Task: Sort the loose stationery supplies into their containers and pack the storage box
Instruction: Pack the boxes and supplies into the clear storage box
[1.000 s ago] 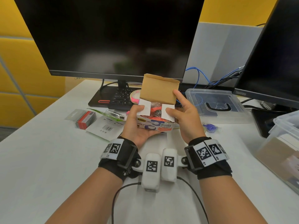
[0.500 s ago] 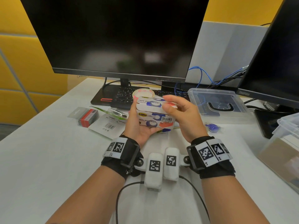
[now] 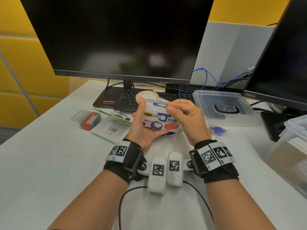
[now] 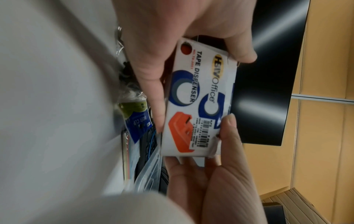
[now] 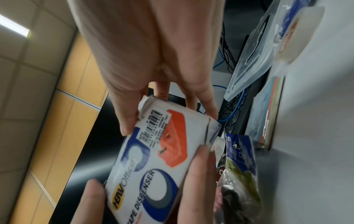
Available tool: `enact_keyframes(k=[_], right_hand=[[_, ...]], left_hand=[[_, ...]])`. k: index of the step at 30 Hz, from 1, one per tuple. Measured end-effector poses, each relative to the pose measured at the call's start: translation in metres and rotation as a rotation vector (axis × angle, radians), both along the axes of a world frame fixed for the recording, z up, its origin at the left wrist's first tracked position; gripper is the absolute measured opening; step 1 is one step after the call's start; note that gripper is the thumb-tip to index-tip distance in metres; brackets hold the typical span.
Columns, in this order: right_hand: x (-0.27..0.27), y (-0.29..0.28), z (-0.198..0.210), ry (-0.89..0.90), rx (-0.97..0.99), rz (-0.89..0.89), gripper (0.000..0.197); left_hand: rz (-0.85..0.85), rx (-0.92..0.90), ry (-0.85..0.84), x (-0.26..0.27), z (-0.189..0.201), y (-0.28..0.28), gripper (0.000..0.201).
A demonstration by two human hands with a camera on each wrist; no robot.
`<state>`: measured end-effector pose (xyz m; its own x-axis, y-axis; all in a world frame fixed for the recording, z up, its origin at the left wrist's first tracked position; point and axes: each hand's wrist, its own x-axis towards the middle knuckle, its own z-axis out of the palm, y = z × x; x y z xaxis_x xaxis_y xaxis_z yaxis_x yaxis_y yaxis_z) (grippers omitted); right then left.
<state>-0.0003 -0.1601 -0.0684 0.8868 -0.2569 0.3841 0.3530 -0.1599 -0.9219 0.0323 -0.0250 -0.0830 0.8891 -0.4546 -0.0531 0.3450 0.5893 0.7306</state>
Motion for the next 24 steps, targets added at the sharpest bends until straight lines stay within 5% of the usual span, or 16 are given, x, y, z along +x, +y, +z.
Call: enact_keyframes(k=[12,15,19,24], right_hand=[[0.0032,-0.0007,-0.0035,0.035,0.037,-0.076,0.014],[0.0027,-0.0013,-0.003,0.038,0.057,-0.054,0.015],[0.002,-0.0006,-0.002,0.068,0.094,0.017,0.013],[0.0019,-0.0024,-0.0023,0.134,0.115,0.06,0.011]], left_hand=[[-0.033,0.038,0.006,0.001,-0.002,-0.0014,0.031],[-0.03,0.005,0.009,0.0013,-0.0021,-0.0013,0.035],[-0.035,-0.029,0.021,0.0029,-0.0043,-0.0003,0.064],[0.012,-0.004,0.05,0.005,-0.0075,-0.0022,0.039]])
